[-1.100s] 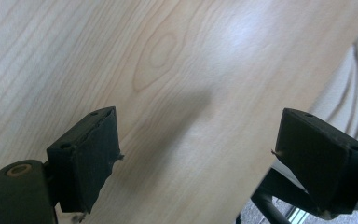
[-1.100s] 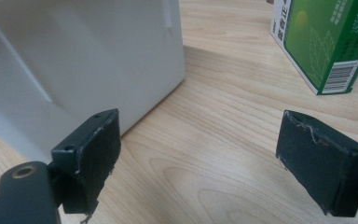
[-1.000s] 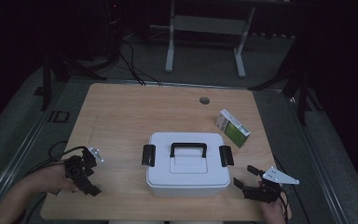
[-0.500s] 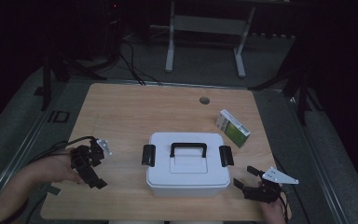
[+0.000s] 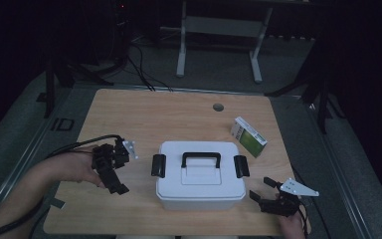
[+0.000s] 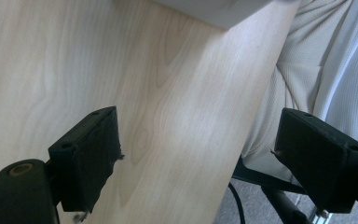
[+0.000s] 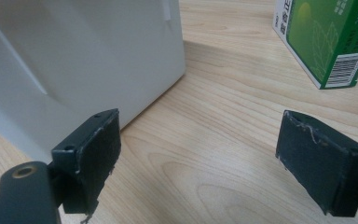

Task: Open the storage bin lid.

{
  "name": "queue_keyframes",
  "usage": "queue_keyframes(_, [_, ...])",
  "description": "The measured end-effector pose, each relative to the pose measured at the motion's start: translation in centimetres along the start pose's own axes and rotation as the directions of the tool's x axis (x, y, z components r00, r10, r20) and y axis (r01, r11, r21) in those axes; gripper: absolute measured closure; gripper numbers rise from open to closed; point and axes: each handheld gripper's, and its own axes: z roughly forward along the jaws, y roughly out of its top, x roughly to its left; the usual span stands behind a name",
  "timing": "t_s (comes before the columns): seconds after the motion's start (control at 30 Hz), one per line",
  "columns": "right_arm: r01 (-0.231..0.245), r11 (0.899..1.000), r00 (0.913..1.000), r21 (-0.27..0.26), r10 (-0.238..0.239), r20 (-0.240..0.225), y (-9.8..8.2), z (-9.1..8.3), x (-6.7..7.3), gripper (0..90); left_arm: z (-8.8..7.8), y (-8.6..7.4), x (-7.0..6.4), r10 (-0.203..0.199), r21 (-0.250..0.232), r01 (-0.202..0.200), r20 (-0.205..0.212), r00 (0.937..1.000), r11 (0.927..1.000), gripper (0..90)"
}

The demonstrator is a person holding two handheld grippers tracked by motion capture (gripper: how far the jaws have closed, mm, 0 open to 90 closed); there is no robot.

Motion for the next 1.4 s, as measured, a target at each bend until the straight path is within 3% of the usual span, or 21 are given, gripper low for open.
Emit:
queue_keyframes(0.13, [0.003,1.0,1.0,0.009,-0.003,-0.004,-0.1,0.2,0.0,13.4,-0.9,1.6,-0.4,0.036,-0.02,-0.036,0.007,0.9993,0.9992,14.2])
queue_keyframes(0.2, [0.003,1.0,1.0,0.01,-0.003,-0.005,-0.1,0.2,0.0,13.4,-0.9,1.6,-0.4,0.036,-0.02,-0.036,0.007,0.9993,0.9992,14.3])
queue_keyframes(0.33, [0.001,1.0,1.0,0.007,-0.001,-0.008,-0.1,0.2,0.0,13.4,-1.2,4.2,-0.5,0.079,-0.009,-0.079,-0.011,0.9968,0.9968,14.3])
queue_keyframes(0.57, [0.003,1.0,0.9999,0.012,-0.003,-0.014,-0.1,0.2,0.0,13.4,-0.6,7.9,-0.4,0.137,-0.005,-0.137,0.003,0.9905,0.9905,14.2])
queue_keyframes(0.87, [0.005,1.0,0.9998,0.014,-0.005,-0.02,-0.1,0.2,0.0,13.4,0.1,11.4,-0.2,0.176,0.016,-0.176,0.008,0.9844,0.9842,14.3])
queue_keyframes(1.13, [0.006,1.0,0.9997,0.015,-0.006,-0.022,-0.1,0.2,0.1,13.4,0.1,13.9,0.3,0.186,0.017,-0.187,0.011,0.9824,0.9823,14.2])
queue_keyframes(1.4, [0.002,1.0,0.9996,0.017,-0.001,-0.027,-0.1,0.2,0.0,13.4,0.8,16.1,0.1,0.225,0.032,-0.226,0.019,0.9741,0.9737,14.3])
